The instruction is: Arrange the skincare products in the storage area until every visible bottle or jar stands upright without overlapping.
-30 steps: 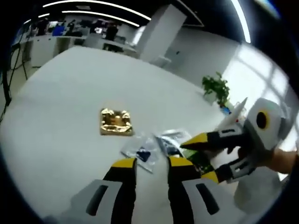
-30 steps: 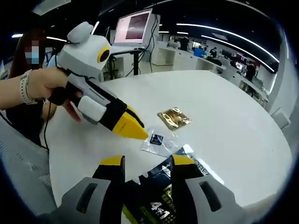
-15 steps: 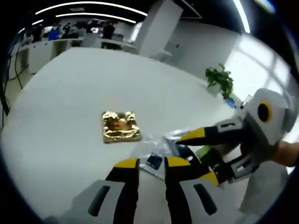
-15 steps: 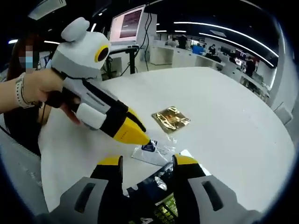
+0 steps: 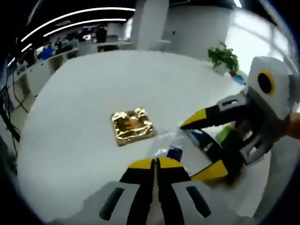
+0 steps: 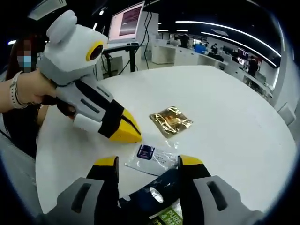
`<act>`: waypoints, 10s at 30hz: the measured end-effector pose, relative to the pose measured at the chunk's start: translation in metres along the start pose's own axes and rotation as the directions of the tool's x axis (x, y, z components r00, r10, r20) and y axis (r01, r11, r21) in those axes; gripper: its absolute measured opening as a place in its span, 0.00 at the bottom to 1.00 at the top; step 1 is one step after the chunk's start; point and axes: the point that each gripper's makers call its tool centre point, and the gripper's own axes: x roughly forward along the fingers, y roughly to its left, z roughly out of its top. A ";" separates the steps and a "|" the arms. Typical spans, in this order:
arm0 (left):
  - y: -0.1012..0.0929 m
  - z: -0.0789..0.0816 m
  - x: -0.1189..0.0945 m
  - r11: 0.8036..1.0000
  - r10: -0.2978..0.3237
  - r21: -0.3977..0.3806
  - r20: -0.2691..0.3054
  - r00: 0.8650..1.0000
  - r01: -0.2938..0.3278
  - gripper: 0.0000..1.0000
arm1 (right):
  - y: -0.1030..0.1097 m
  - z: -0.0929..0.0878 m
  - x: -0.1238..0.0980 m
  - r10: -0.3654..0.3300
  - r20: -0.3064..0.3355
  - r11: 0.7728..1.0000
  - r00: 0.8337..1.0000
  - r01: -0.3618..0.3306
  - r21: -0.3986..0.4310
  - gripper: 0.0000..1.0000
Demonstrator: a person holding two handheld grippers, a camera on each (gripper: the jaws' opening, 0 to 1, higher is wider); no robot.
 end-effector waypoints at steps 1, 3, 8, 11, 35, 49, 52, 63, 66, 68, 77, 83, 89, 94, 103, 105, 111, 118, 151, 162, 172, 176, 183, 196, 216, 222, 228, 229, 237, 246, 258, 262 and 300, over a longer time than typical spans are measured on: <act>-0.002 0.000 0.001 1.000 0.000 0.013 -0.008 1.000 0.001 0.01 | 0.000 0.000 0.000 0.005 -0.002 1.000 1.000 -0.005 0.003 0.51; -0.004 -0.001 0.000 0.999 0.006 0.045 -0.017 1.000 -0.005 0.01 | 0.000 0.000 0.002 0.010 -0.003 1.000 1.000 -0.010 0.010 0.50; 0.000 -0.001 -0.002 0.997 0.019 0.081 -0.028 0.999 -0.017 0.03 | -0.001 0.000 0.006 0.013 -0.010 1.000 1.000 -0.012 0.027 0.52; 0.002 -0.001 -0.002 0.994 0.029 0.105 -0.037 0.999 -0.025 0.04 | 0.002 0.001 0.008 0.028 -0.021 0.999 0.999 -0.027 0.030 0.50; 0.006 -0.003 -0.003 0.981 0.072 0.182 -0.031 0.997 -0.065 0.00 | 0.002 0.036 -0.011 0.007 0.136 0.972 0.991 -0.038 0.231 0.28; -0.004 -0.004 -0.001 0.977 0.012 0.214 -0.026 1.000 -0.006 0.02 | 0.020 0.033 -0.007 0.049 0.137 0.960 0.989 -0.084 0.268 0.07; -0.001 -0.003 -0.001 0.980 0.006 0.199 -0.034 0.999 0.001 0.02 | 0.015 0.031 -0.010 0.024 0.131 0.962 0.991 -0.058 0.267 0.02; -0.014 -0.002 -0.021 0.992 -0.076 0.100 0.006 0.997 0.075 0.17 | 0.018 0.038 -0.025 -0.008 0.155 0.982 0.988 -0.022 0.189 0.01; -0.024 0.008 -0.036 0.992 -0.118 0.051 0.086 0.989 0.114 0.20 | 0.024 0.042 -0.033 0.003 0.166 0.986 0.986 -0.030 0.161 0.01; -0.029 0.013 -0.044 0.987 -0.157 0.001 0.129 0.979 0.158 0.21 | 0.026 0.044 -0.040 0.002 0.177 0.987 0.984 -0.030 0.157 0.01; -0.046 0.030 -0.084 0.919 -0.288 -0.180 0.304 0.908 0.352 0.21 | 0.030 0.057 -0.076 0.013 0.260 0.982 0.965 -0.061 0.178 0.01; -0.076 0.031 -0.099 0.888 -0.445 0.008 0.271 0.853 0.461 0.26 | 0.049 0.064 -0.101 0.077 0.322 0.976 0.944 -0.136 0.168 0.01; -0.088 0.034 -0.106 0.847 -0.532 0.134 0.215 0.819 0.515 0.25 | 0.067 0.063 -0.125 0.132 0.353 0.971 0.926 -0.193 0.144 0.01; -0.108 0.031 -0.115 0.772 -0.633 0.224 0.186 0.752 0.595 0.19 | 0.074 0.061 -0.140 0.182 0.414 0.939 0.892 -0.283 0.196 0.01; -0.125 0.021 -0.129 0.691 -0.718 0.249 0.129 0.684 0.679 0.11 | 0.084 0.047 -0.157 0.245 0.439 0.913 0.864 -0.358 0.196 0.01; -0.127 0.020 -0.130 0.686 -0.723 0.247 0.128 0.679 0.684 0.07 | 0.082 0.044 -0.155 0.230 0.440 0.912 0.868 -0.350 0.214 0.01; -0.132 0.018 -0.132 0.681 -0.731 0.179 0.115 0.672 0.710 0.00 | 0.079 0.041 -0.151 0.204 0.432 0.907 0.879 -0.335 0.253 0.01; -0.126 0.001 -0.132 0.676 -0.728 0.148 -0.018 0.685 0.722 0.00 | 0.085 0.021 -0.140 0.217 0.331 0.925 0.918 -0.302 0.231 0.06; -0.088 -0.058 -0.087 0.594 -0.591 0.040 -0.655 0.470 0.803 0.00 | 0.091 -0.040 -0.050 0.186 -0.037 0.977 0.982 -0.189 -0.098 0.39; -0.083 -0.055 -0.069 0.577 -0.571 0.040 -0.694 0.438 0.816 0.00 | 0.091 -0.043 -0.056 0.169 -0.055 0.979 0.984 -0.174 -0.111 0.39; -0.084 -0.053 -0.054 0.567 -0.475 0.112 -0.765 0.435 0.816 0.00 | 0.080 -0.023 -0.064 0.009 0.075 0.986 0.997 0.003 -0.164 0.34; -0.079 -0.051 -0.050 0.569 -0.442 0.146 -0.775 0.451 0.809 0.00 | 0.068 -0.012 -0.068 -0.069 0.142 0.979 0.987 0.094 -0.182 0.31; -0.077 -0.052 -0.047 0.579 -0.390 0.178 -0.797 0.462 0.796 0.00 | 0.081 -0.015 -0.047 -0.025 0.131 0.983 0.991 0.048 -0.179 0.24; -0.067 -0.052 -0.038 0.547 -0.319 0.231 -0.831 0.456 0.804 0.00 | 0.073 -0.018 -0.030 -0.025 0.116 0.998 0.993 0.031 -0.053 0.19; -0.060 -0.018 -0.036 0.546 -0.335 0.421 -0.682 0.650 0.724 0.15 | 0.072 -0.022 -0.027 -0.004 0.098 0.999 0.995 -0.001 0.052 0.24; -0.068 -0.032 -0.046 0.512 -0.343 0.447 -0.676 0.652 0.733 0.19 | 0.073 -0.023 -0.027 0.002 0.095 0.999 0.995 -0.006 0.048 0.24; -0.074 -0.045 -0.045 0.538 -0.382 0.416 -0.654 0.652 0.733 0.18 | 0.074 -0.023 -0.027 0.003 0.094 0.999 0.996 -0.007 0.048 0.25; -0.073 -0.047 -0.045 0.538 -0.374 0.420 -0.658 0.653 0.731 0.18 | 0.074 -0.023 -0.026 0.003 0.094 0.999 0.996 -0.007 0.048 0.25; -0.066 -0.046 -0.036 0.566 -0.290 0.491 -0.633 0.718 0.662 0.18 | 0.074 -0.023 -0.027 0.004 0.093 0.999 0.996 -0.008 0.046 0.24; -0.057 -0.049 -0.036 0.619 -0.254 0.516 -0.581 0.773 0.591 0.23 | 0.074 -0.023 -0.026 -0.001 0.092 0.999 0.996 -0.004 0.048 0.25; -0.062 -0.053 -0.040 0.685 -0.242 0.526 -0.489 0.838 0.504 0.19 | 0.075 -0.029 -0.031 -0.007 0.068 0.999 0.998 0.003 0.048 0.26; -0.066 -0.052 -0.041 0.651 -0.223 0.581 -0.469 0.855 0.488 0.19 | 0.074 -0.028 -0.030 -0.007 0.070 0.999 0.998 0.004 0.048 0.25; -0.094 0.004 -0.153 0.971 -0.009 0.237 0.139 0.990 -0.024 0.51 | 0.073 0.016 -0.123 -0.056 0.233 0.997 0.971 0.043 0.059 0.33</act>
